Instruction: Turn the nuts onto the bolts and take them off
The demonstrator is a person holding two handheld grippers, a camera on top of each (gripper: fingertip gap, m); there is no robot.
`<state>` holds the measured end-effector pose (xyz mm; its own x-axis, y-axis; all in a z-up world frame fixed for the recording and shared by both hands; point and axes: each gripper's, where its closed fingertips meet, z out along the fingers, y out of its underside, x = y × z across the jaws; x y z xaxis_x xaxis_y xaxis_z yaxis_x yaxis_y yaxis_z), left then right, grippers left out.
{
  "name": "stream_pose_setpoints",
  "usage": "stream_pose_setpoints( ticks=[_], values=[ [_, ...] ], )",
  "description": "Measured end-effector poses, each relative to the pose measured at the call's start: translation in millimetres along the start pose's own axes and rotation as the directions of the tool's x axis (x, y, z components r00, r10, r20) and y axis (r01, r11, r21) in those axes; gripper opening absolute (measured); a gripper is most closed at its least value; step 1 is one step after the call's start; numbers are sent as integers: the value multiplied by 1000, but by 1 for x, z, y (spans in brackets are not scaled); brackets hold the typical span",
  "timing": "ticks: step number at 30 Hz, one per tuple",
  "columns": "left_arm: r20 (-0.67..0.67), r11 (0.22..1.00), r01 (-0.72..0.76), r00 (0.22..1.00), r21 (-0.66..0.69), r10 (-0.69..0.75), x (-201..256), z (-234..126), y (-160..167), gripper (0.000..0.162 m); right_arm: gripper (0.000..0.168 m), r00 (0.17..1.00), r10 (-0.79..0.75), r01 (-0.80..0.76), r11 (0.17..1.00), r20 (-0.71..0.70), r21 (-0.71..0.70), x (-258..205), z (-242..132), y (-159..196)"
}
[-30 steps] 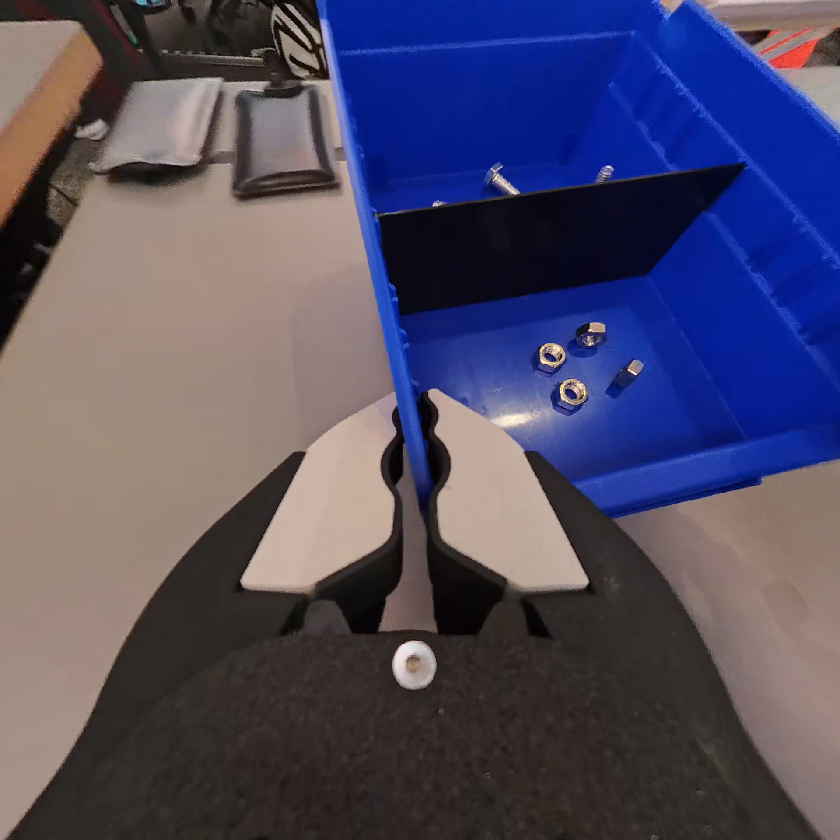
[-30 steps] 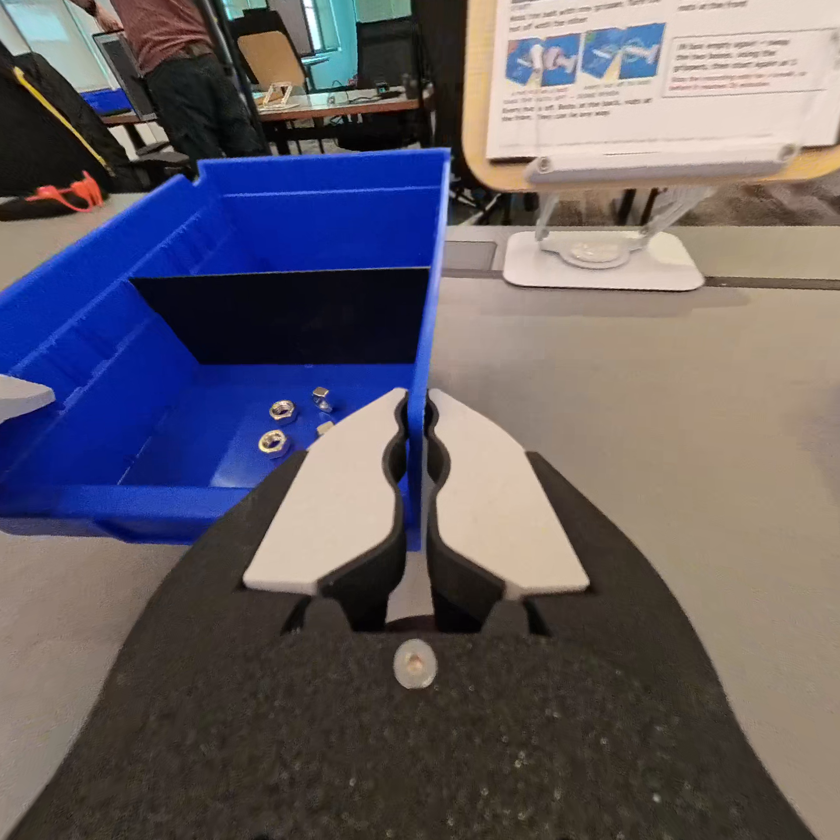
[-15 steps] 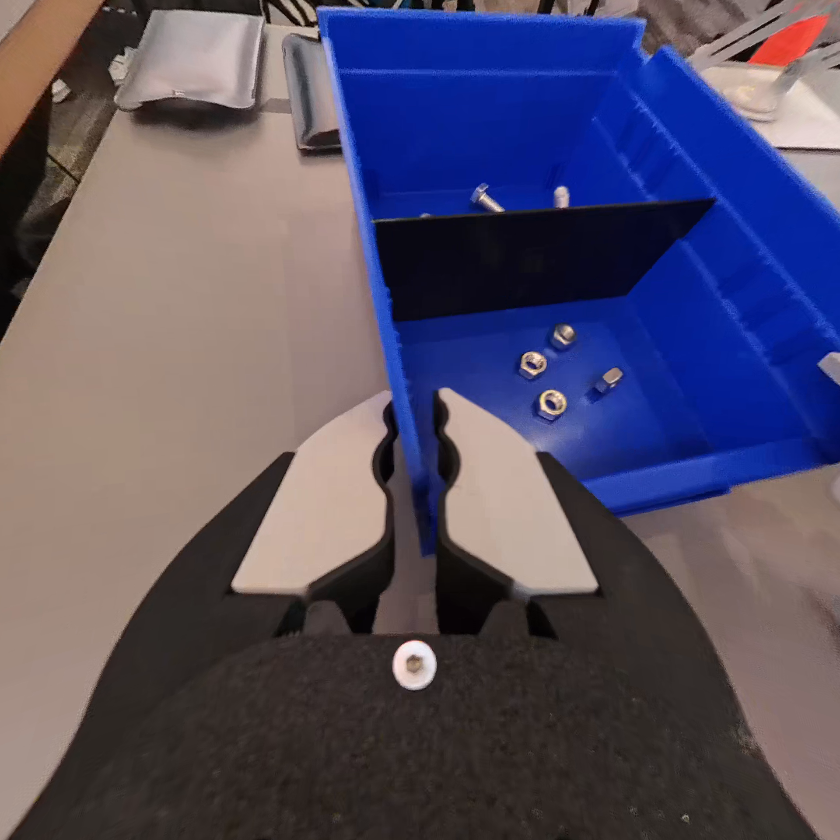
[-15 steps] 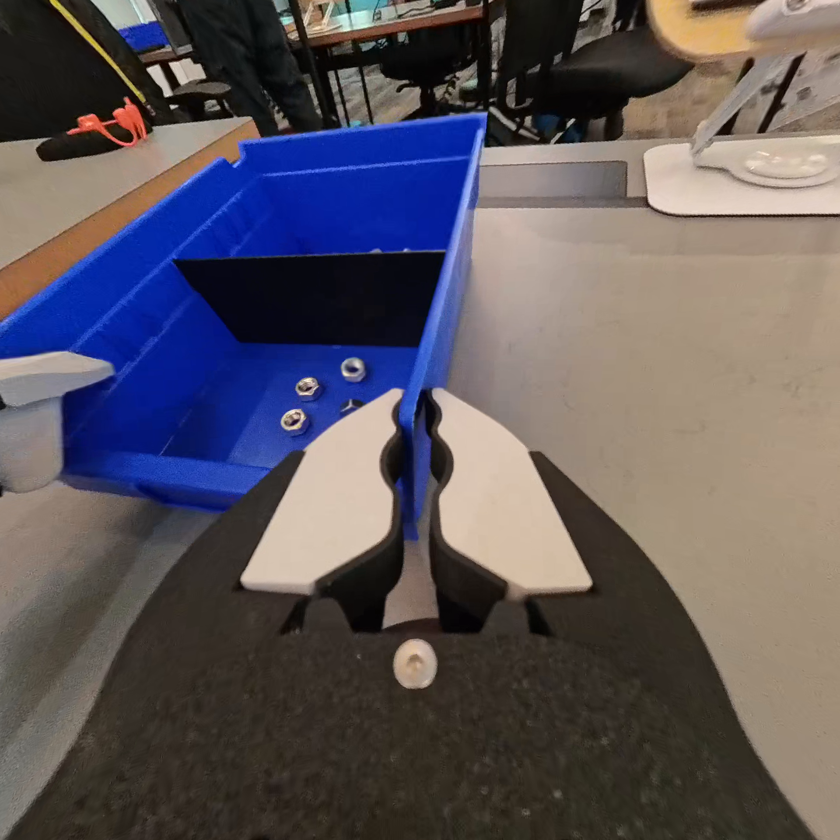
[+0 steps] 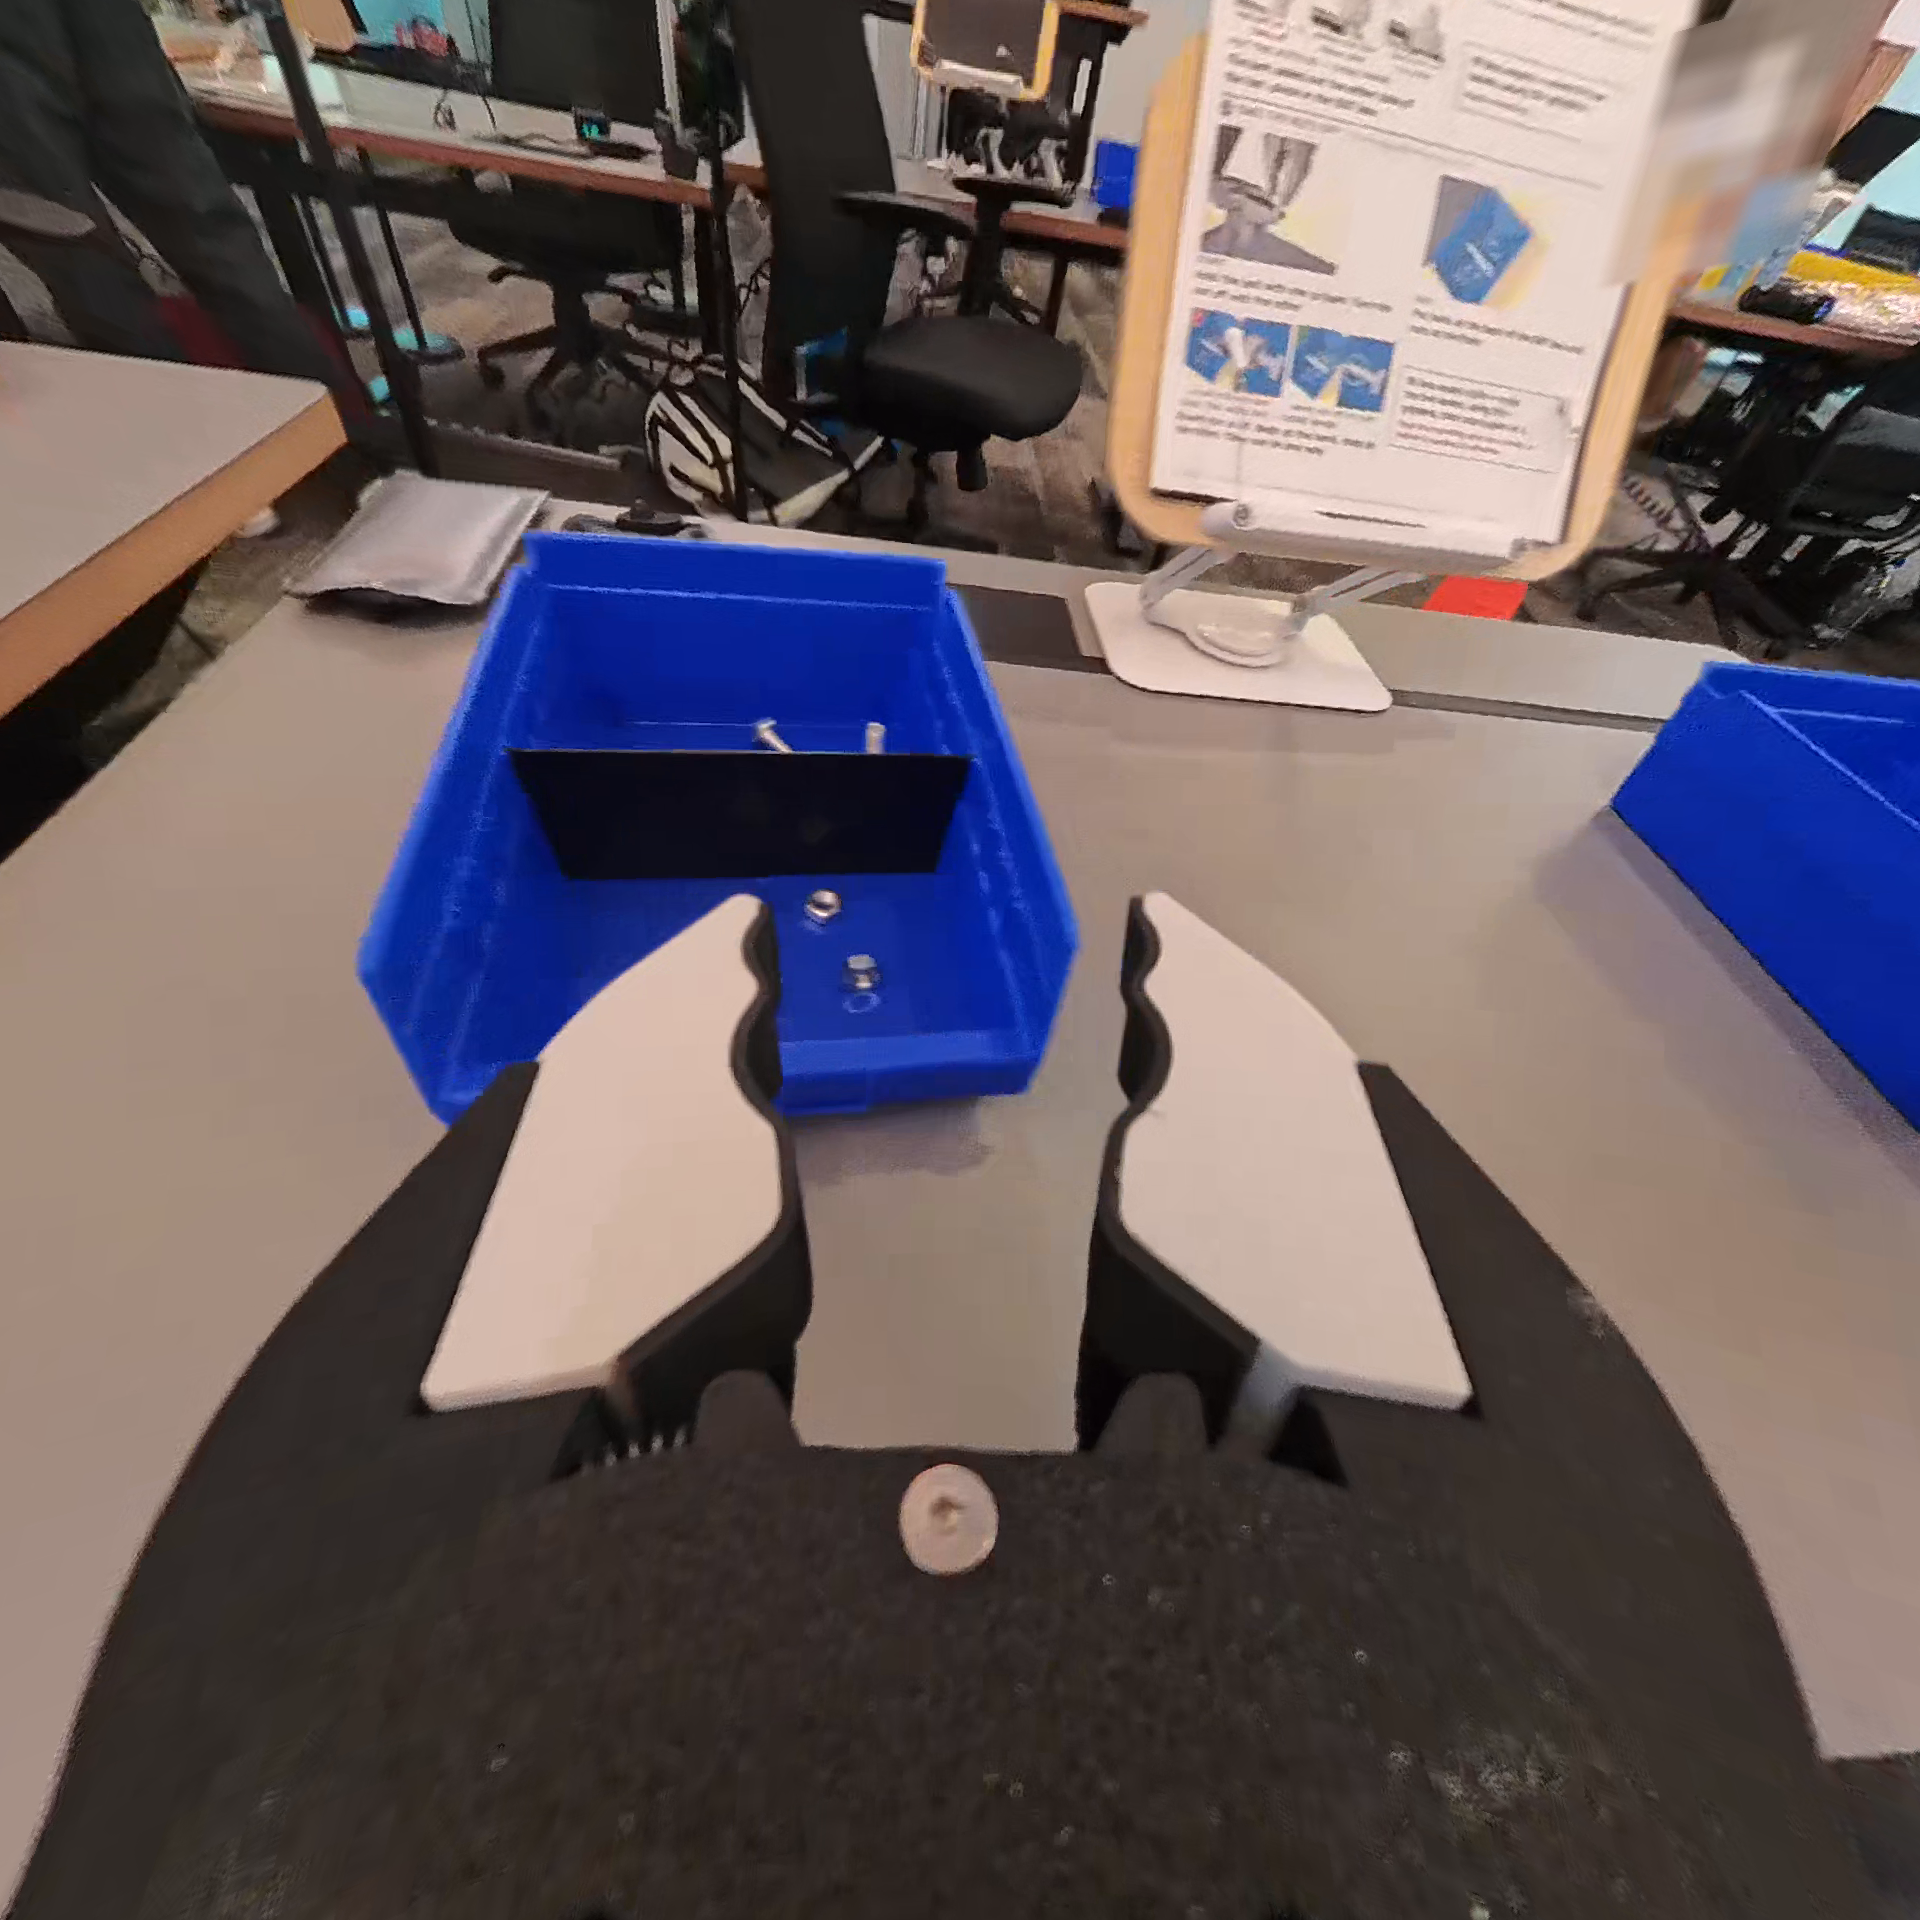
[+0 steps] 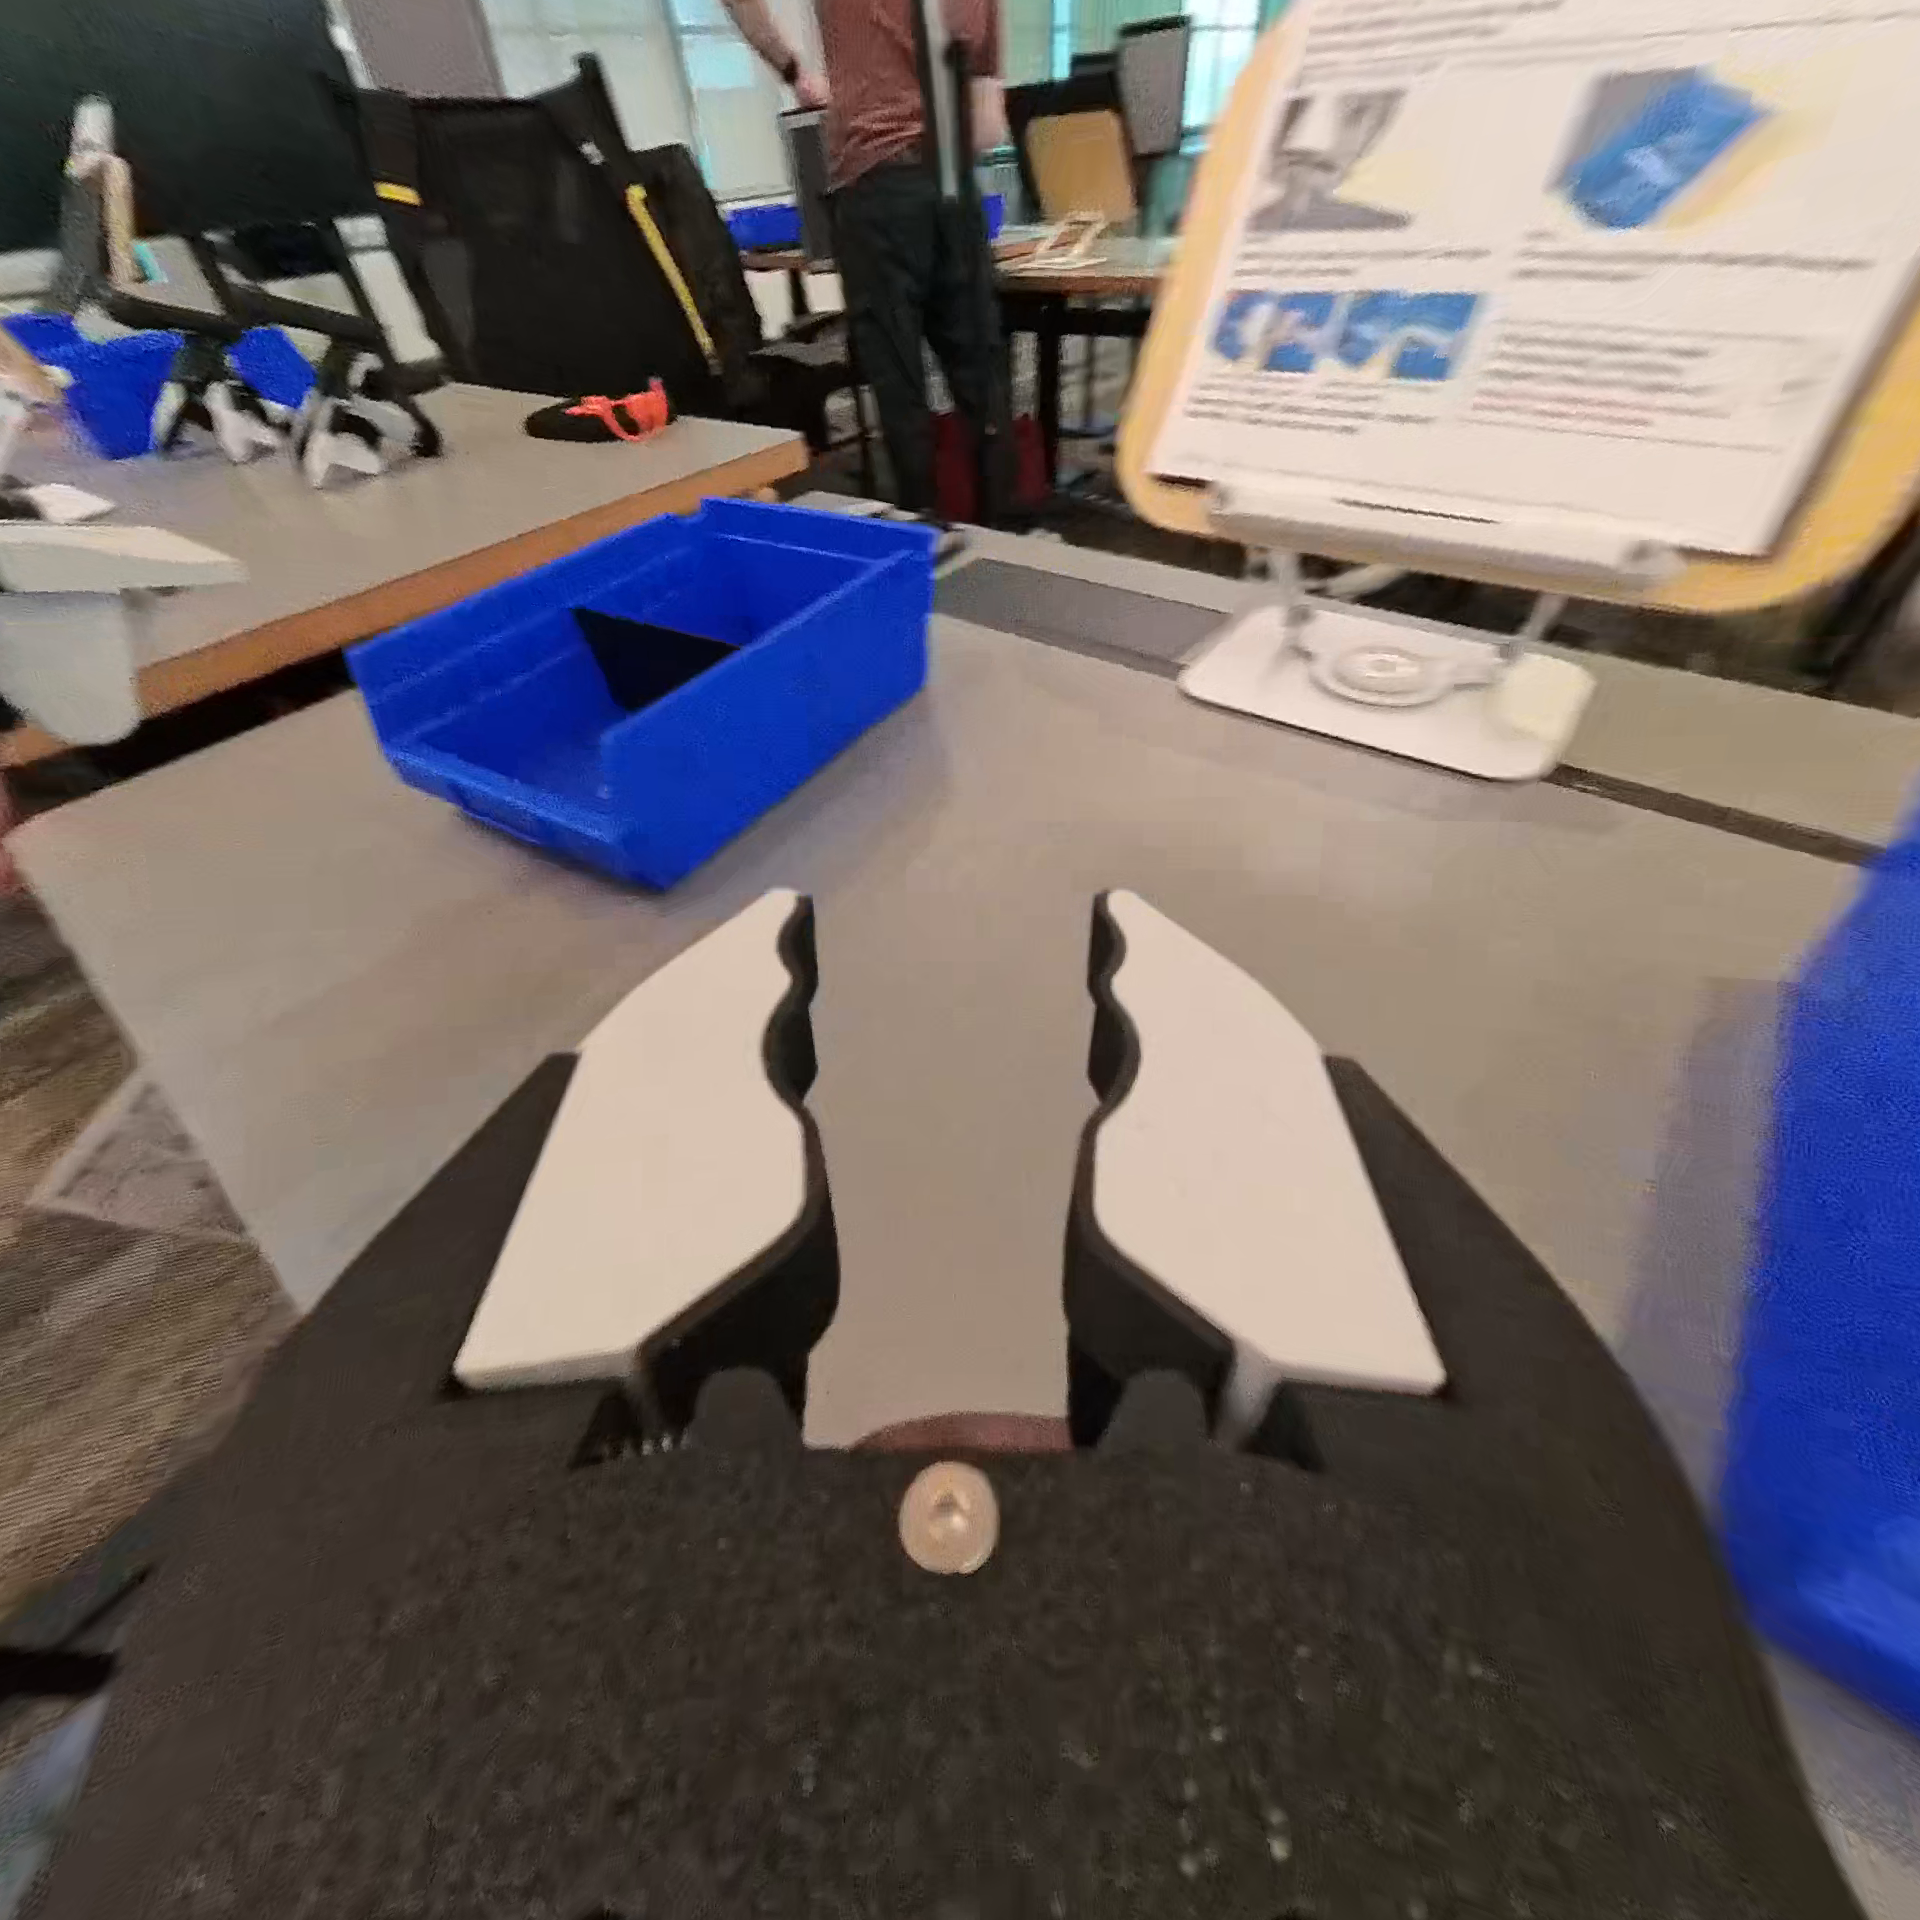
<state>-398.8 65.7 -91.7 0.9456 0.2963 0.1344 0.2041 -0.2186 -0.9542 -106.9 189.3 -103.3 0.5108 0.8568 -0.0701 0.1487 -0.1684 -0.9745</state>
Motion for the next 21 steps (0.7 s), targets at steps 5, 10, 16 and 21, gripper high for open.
stream_pose_setpoints(
  ticks=[5, 10, 16, 21],
  values=[
    [-11, 999, -36, 999, -24, 36, 42, -9, 58, 59, 51, 946, 32, -39, 999, -324, -15, 123, -109, 58],
    [22, 997, -72, 997, -9, 72, 39, -9, 103, 59, 53, 829, 120, -112, 993, -547, 49, 184, -186, 113],
    [3, 996, -65, 998, -60, 65, 40, 0, 121, 58, 54, 779, 91, -88, 996, -621, 36, 207, -205, 121],
    [-17, 992, -63, 998, -108, 62, 43, 3, 131, 58, 53, 790, 118, -135, 991, -602, 17, 205, -198, 133]
  ],
)
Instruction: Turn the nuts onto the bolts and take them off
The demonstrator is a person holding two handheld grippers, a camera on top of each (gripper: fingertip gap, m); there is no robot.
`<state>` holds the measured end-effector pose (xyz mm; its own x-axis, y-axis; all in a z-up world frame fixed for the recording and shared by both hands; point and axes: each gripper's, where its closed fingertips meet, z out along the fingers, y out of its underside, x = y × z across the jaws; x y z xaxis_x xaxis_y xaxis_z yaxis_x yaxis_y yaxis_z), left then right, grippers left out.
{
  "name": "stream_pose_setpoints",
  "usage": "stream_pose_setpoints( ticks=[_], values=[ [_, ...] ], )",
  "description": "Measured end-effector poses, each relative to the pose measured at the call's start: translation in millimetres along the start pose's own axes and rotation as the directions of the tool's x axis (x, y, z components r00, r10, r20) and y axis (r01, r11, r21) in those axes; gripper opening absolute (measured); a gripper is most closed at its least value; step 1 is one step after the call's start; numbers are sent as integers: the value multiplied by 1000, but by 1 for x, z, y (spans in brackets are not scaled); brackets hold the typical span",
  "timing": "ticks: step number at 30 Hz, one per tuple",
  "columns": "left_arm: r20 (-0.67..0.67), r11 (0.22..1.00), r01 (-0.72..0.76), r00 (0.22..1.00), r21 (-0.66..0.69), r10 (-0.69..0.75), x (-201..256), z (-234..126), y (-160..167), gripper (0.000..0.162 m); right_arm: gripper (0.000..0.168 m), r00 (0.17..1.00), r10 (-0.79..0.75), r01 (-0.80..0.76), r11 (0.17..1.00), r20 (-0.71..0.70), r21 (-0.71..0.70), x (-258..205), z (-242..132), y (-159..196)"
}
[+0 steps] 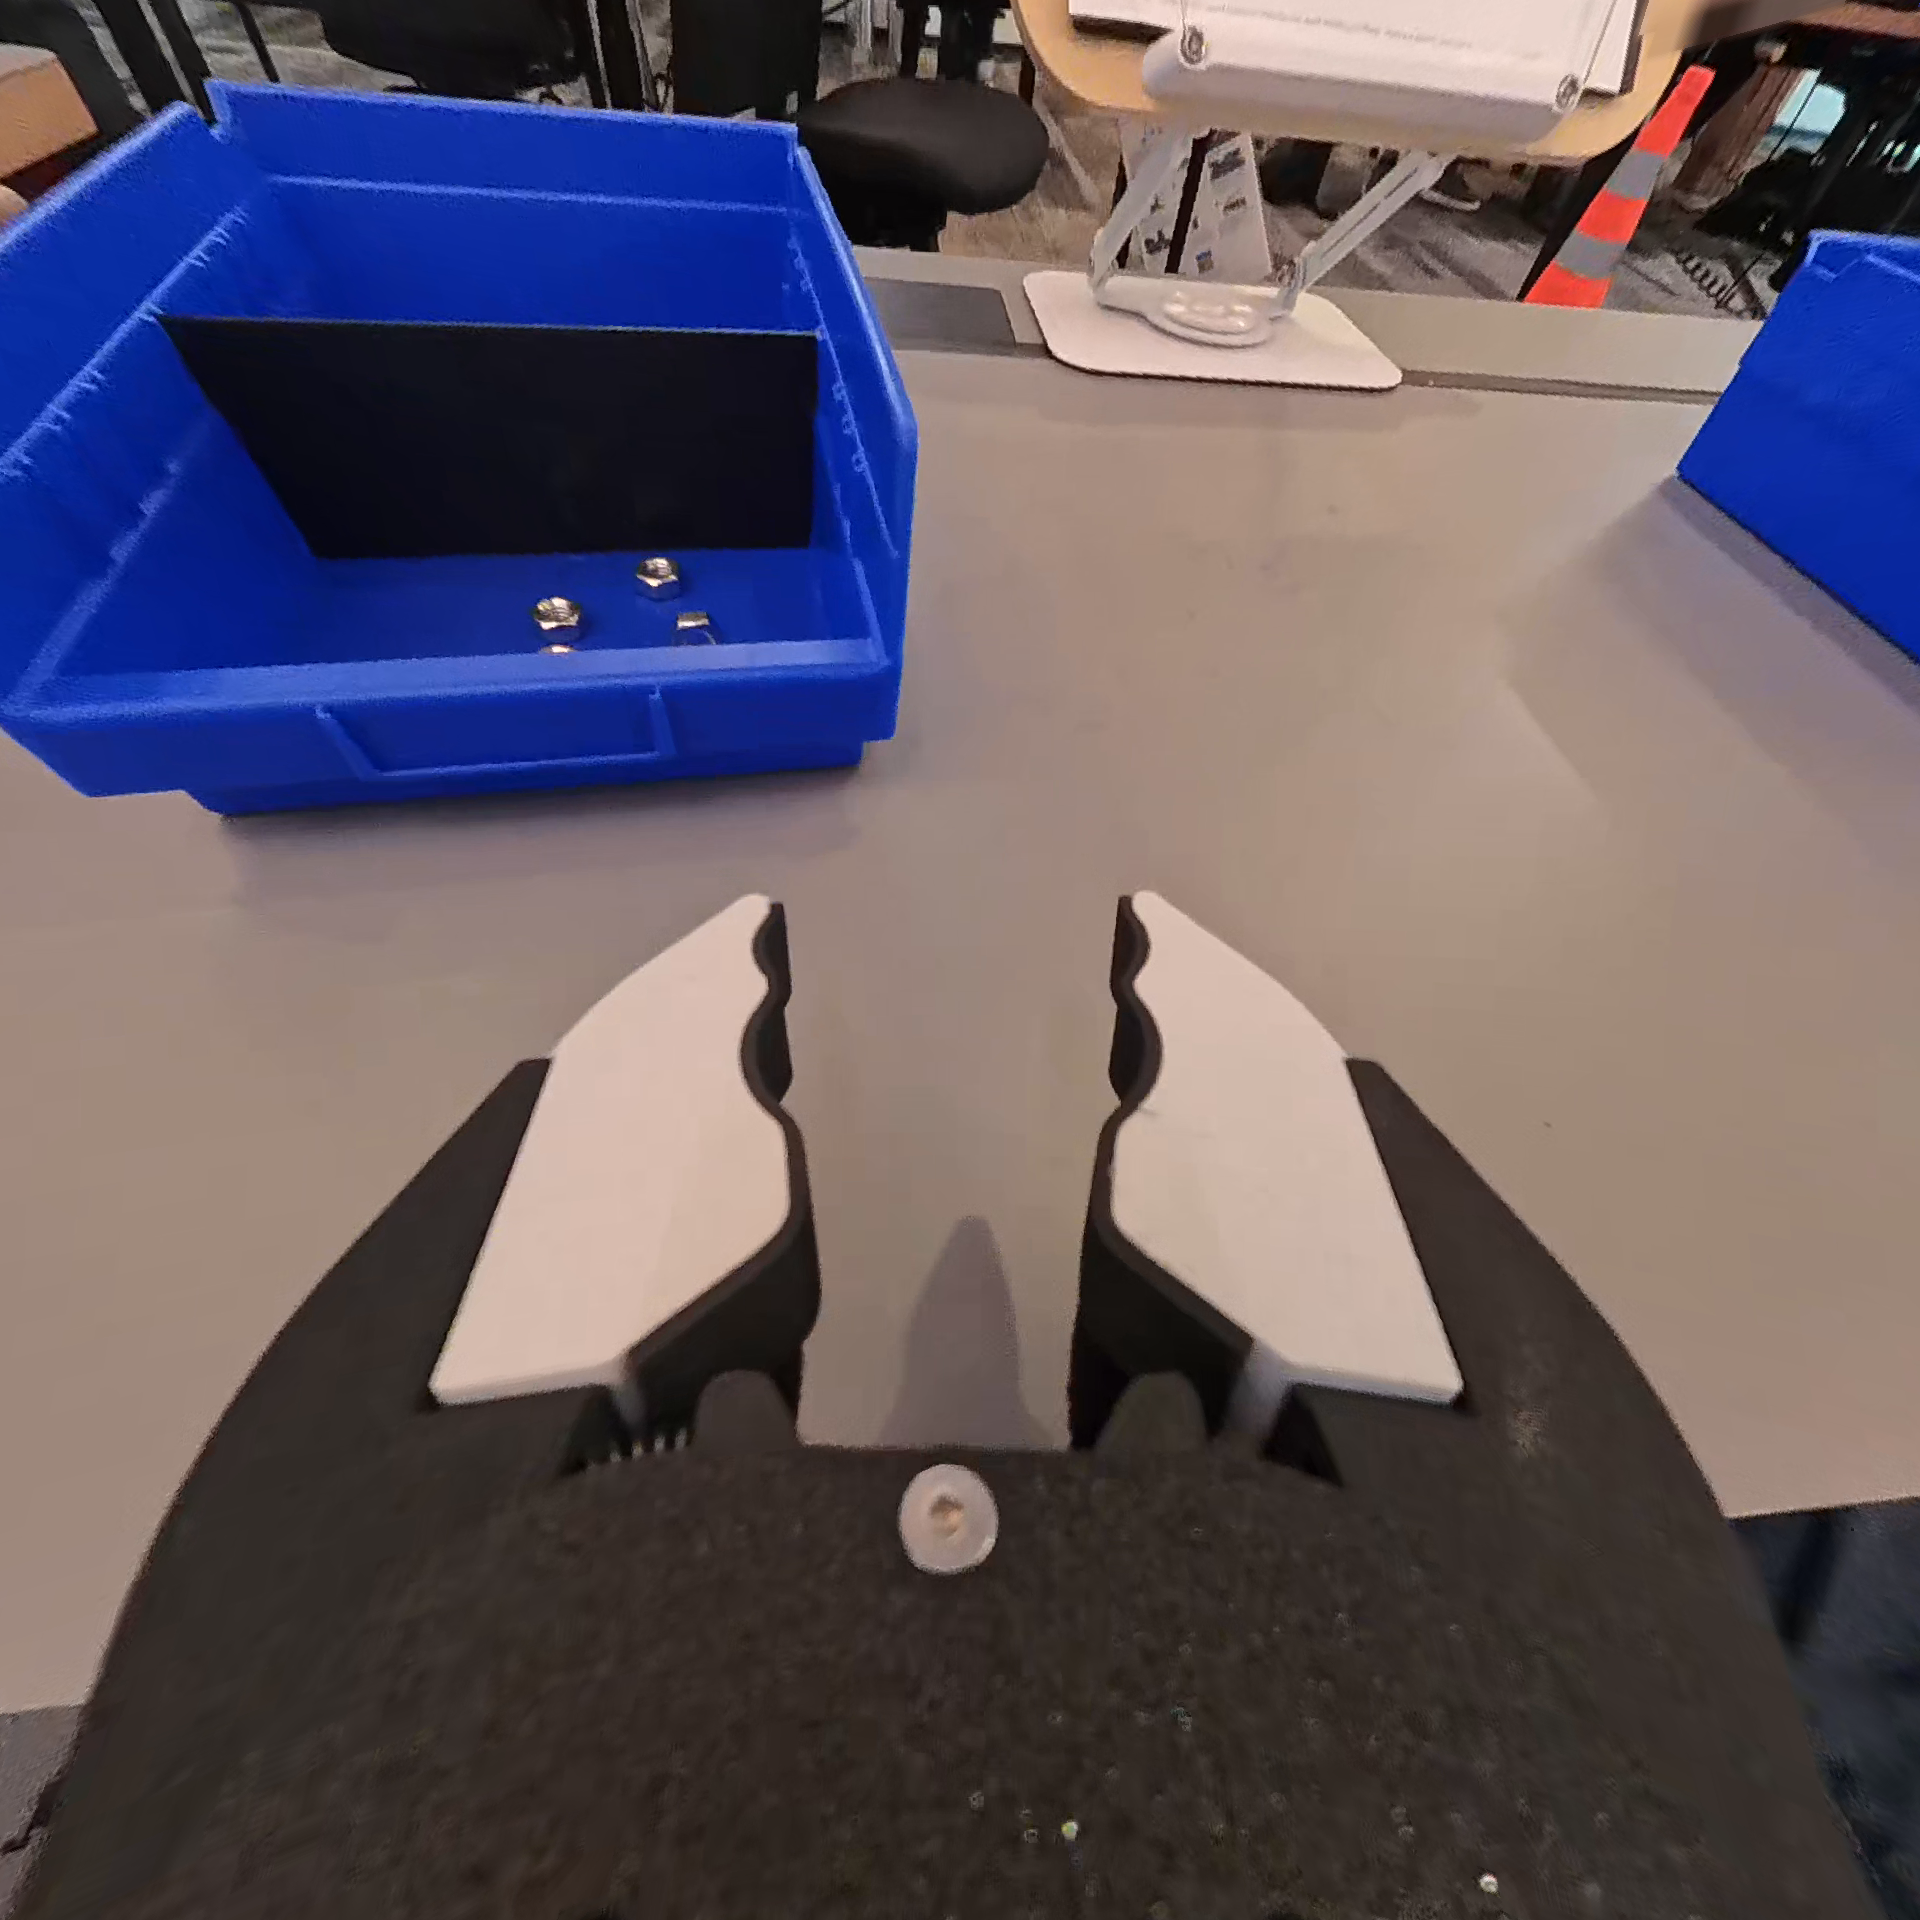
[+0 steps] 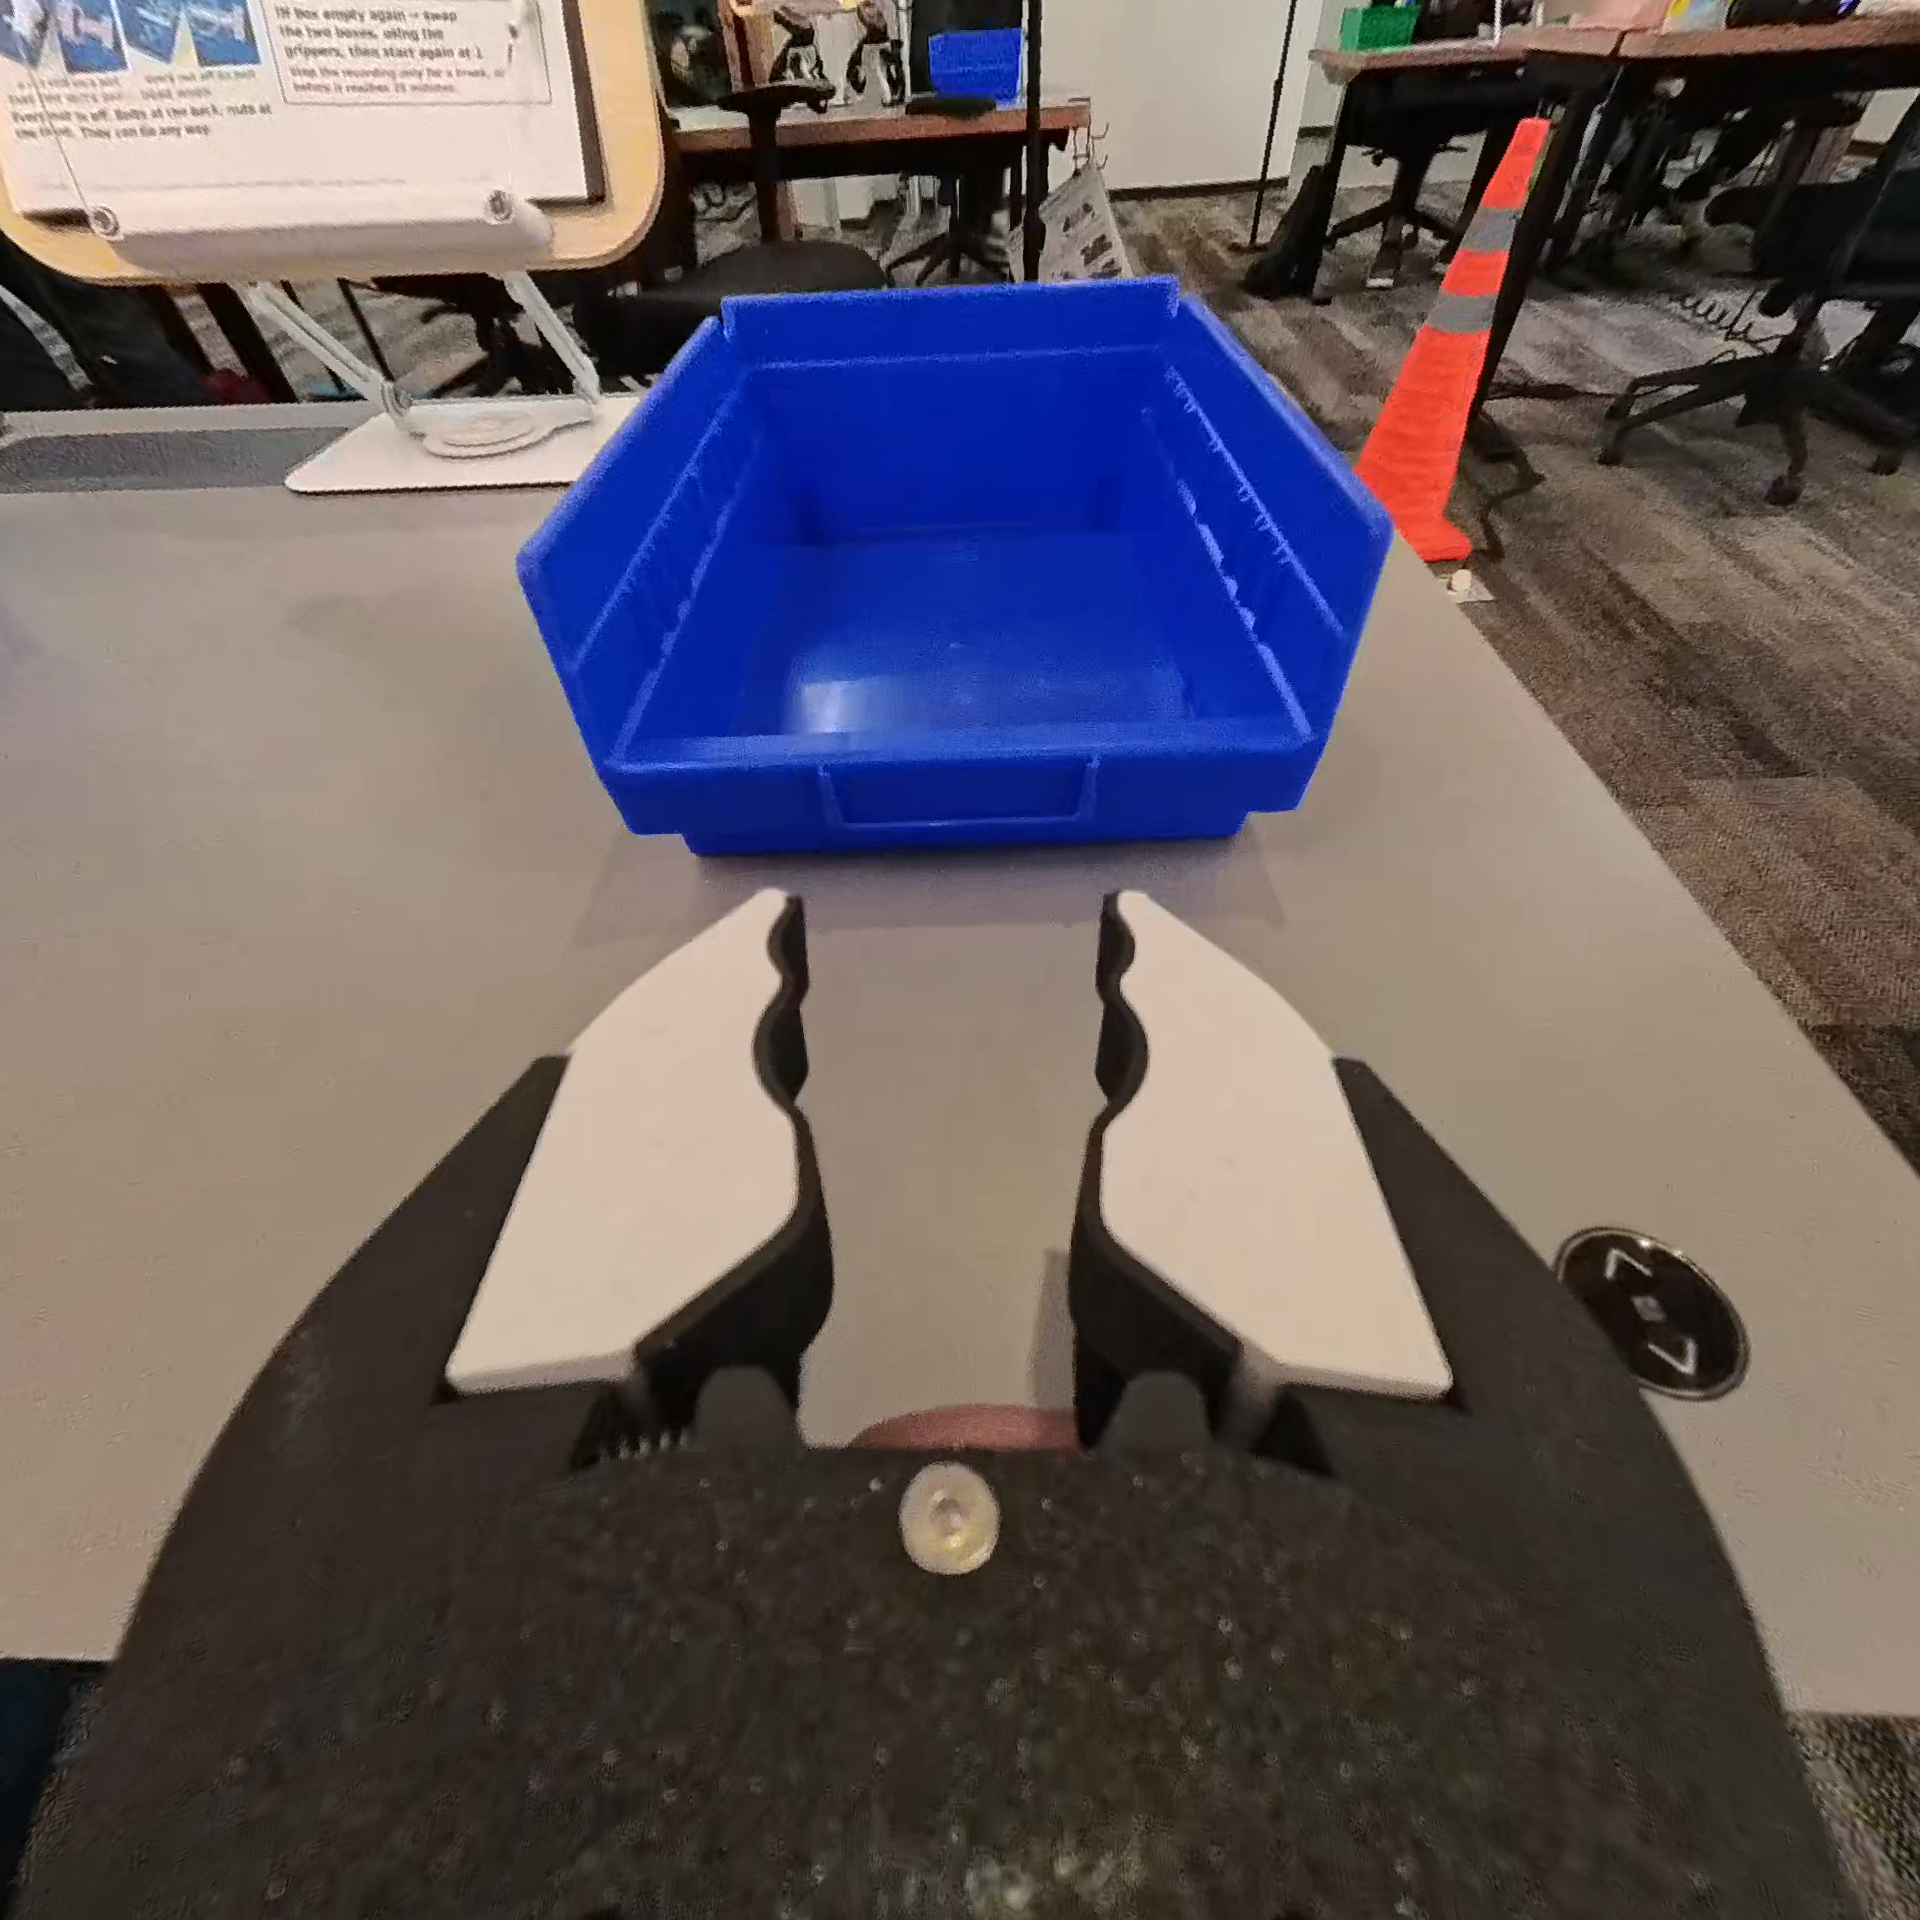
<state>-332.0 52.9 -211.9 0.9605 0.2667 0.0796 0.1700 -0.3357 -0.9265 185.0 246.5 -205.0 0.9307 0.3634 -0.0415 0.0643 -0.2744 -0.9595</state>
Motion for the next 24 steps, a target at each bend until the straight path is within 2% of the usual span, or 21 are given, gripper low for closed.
stream_pose_setpoints(
  ticks=[13, 16, 17, 19, 21, 24],
  values=[
    [-32, 998, 38, 999, -48, -39, 2, 4, 8, 60, 54, 998, -64, 64, 998, 25, -13, -17, 1, 2],
    [-48, 985, -20, 999, -172, 12, 20, 20, 18, 64, 50, 997, -57, 57, 998, 42, -8, -27, 4, -2],
    [-27, 969, -80, 997, -234, 76, 27, 29, 20, 64, 40, 995, -51, 51, 999, 84, 6, -41, 7, -8],
    [-5, 916, -217, 973, -338, 229, 47, 53, 13, 67, 24, 962, -56, 49, 998, 266, 34, -97, 11, -27],
    [-8, 884, -309, 945, -351, 327, 74, 83, -5, 66, 0, 874, -111, 102, 994, 473, 43, -173, 8, -44],
    [-26, 865, -352, 930, -359, 368, 110, 130, -20, 61, 0, 719, -144, 125, 989, 680, 77, -273, -7, -70]
  ],
)
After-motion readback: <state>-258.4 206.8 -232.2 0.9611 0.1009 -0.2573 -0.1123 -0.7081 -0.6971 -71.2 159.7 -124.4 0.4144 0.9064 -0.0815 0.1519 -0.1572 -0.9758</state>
